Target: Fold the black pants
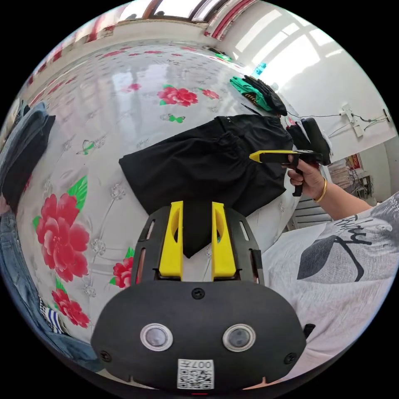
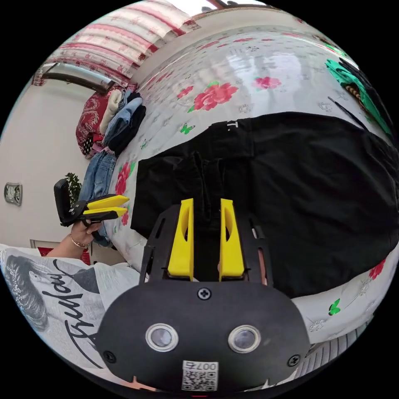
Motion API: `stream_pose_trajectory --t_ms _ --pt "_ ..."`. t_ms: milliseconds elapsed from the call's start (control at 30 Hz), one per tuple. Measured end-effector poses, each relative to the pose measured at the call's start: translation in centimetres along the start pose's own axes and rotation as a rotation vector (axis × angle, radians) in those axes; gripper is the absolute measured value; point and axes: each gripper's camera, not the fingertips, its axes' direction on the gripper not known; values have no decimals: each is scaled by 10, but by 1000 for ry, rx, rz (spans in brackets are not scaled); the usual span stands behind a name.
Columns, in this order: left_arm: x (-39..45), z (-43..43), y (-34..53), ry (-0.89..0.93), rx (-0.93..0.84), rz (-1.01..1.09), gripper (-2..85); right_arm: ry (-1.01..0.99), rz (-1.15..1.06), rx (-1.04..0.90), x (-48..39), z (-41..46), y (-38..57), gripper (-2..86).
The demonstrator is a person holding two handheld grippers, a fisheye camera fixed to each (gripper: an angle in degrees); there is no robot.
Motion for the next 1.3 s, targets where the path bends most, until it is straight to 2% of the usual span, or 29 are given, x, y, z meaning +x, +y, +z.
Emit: stream_pose_trajectory --t_ms 133,233,367,467,567,633,667,833,933,1067,1200,1267,1300 --pt "-4 8 -2 -5 -30 -50 89 187 -107 -140 -26 26 -10 18" --pt "-2 12 -12 6 -50 -51 87 285 -174 -69 -42 14 -8 5" --pt "4 9 -28 10 -34 -15 84 331 -190 21 -47 -13 0 2" --pt "3 23 -37 50 -79 -7 84 289 -131 -17 -28 -11 3 7" --pt "1 38 -41 12 -143 -11 80 125 -8 67 1 -30 13 20" --pt "-1 33 -43 13 -127 -13 77 66 110 225 32 -70 31 36" --pt "-2 29 -44 24 -123 -17 75 70 150 264 41 -81 38 40" --pt "-14 12 -48 30 -88 -48 73 159 629 573 154 -163 121 78" --pt "-24 3 -48 45 -71 -97 73 133 783 635 200 -176 150 92" --pt "-36 -9 -44 41 -60 -158 73 43 784 593 231 -168 139 95" --pt "-46 -23 -36 30 -30 -214 72 17 769 549 232 -169 104 44" --pt "-53 -30 -30 27 -15 -249 72 43 672 580 208 -182 82 19" --pt "-58 -34 -25 21 -10 -278 71 72 518 586 175 -192 59 12"
